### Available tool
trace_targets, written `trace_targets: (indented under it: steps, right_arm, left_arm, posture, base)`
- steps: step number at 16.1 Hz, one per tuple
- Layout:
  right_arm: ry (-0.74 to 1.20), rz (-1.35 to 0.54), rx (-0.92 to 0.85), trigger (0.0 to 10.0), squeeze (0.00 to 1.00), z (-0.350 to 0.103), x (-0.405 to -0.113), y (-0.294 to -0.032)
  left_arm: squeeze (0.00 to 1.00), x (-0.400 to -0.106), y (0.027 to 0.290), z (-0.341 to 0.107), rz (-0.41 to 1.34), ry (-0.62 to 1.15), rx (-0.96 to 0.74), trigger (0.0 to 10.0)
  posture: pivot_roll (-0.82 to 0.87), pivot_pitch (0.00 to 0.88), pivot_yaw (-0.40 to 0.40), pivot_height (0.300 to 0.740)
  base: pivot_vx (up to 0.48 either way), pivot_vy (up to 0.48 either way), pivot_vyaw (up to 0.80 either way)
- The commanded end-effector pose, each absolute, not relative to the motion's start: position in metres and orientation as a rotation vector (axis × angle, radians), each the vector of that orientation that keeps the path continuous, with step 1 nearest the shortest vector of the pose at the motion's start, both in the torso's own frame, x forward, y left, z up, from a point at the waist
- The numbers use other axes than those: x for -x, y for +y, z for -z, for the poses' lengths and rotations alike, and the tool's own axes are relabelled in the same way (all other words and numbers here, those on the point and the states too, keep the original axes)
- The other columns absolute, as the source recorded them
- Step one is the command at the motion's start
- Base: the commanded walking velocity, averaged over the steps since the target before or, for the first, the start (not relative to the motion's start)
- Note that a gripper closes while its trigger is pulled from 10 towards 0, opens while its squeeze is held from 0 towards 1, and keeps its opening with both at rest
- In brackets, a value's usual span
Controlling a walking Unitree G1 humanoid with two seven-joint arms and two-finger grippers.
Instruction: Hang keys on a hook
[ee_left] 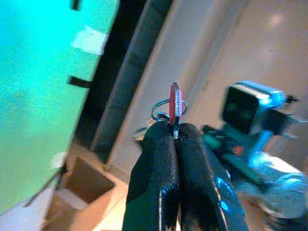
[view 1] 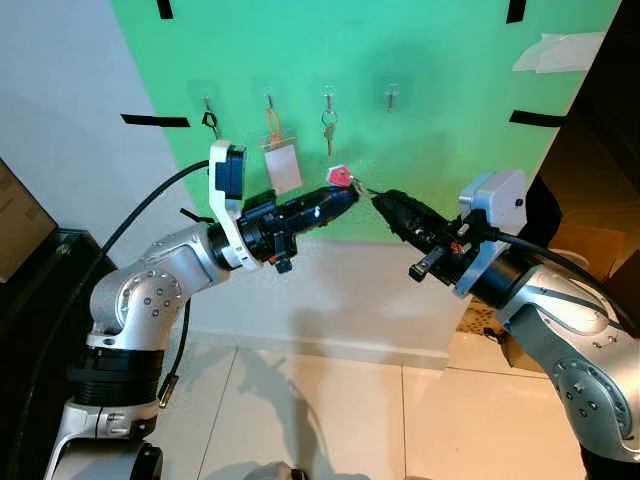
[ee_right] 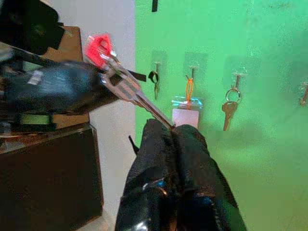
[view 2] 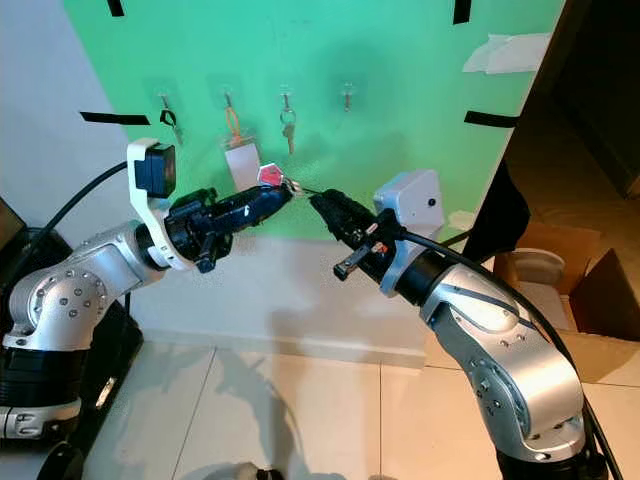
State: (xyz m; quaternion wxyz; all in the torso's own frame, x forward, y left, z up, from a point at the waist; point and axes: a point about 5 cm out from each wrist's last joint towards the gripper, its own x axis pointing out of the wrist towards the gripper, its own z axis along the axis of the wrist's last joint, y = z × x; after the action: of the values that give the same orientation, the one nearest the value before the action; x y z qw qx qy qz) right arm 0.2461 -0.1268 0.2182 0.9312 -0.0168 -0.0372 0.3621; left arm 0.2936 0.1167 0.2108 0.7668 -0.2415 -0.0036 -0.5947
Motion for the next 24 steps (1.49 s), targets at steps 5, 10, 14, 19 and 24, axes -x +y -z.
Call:
trace_targets:
  steps: [5, 10, 14, 19, 24]
  right_arm:
    - [-0.091, -0.766, 0.035, 0.0, 0.00, -0.222, -0.245, -0.125]
    - [-0.091, -0.765, 0.035, 0.0, 0.00, -0.222, -0.244, -0.125]
    - [-0.086, -0.722, 0.085, 10.0, 0.00, -0.219, -0.246, -0.127]
    - [-0.097, -0.799, 0.024, 10.0, 1.00, -0.223, -0.240, -0.121]
    - [-0.069, -0.778, 0.049, 10.0, 1.00, -0.217, -0.239, -0.125]
  left_arm:
    - [0.00, -0.299, 0.120, -0.211, 1.245, -0.001, 0.485, 10.0]
    - [0.00, -0.298, 0.120, -0.211, 1.266, -0.002, 0.495, 10.0]
    - [0.00, -0.297, 0.120, -0.213, 1.291, 0.003, 0.499, 10.0]
    - [0.00, -0.298, 0.123, -0.226, 1.338, -0.020, 0.604, 10.0]
    - [0.00, -0.314, 0.130, -0.180, 1.163, 0.273, 0.108, 10.0]
  posture:
    - [-0.17, 0.000, 0.067, 0.740]
    - [-0.17, 0.000, 0.073, 0.740]
    - [-0.17, 0.000, 0.076, 0.740]
    - [-0.17, 0.000, 0.077, 0.740]
    - [-0.17, 0.000, 0.086, 0.740]
  base:
    - [0.000, 0.000, 0.00]
    - [0.000, 0.000, 0.00]
    - [0.000, 0.000, 0.00]
    - [0.000, 0.000, 0.00]
    - [0.000, 0.000, 0.00]
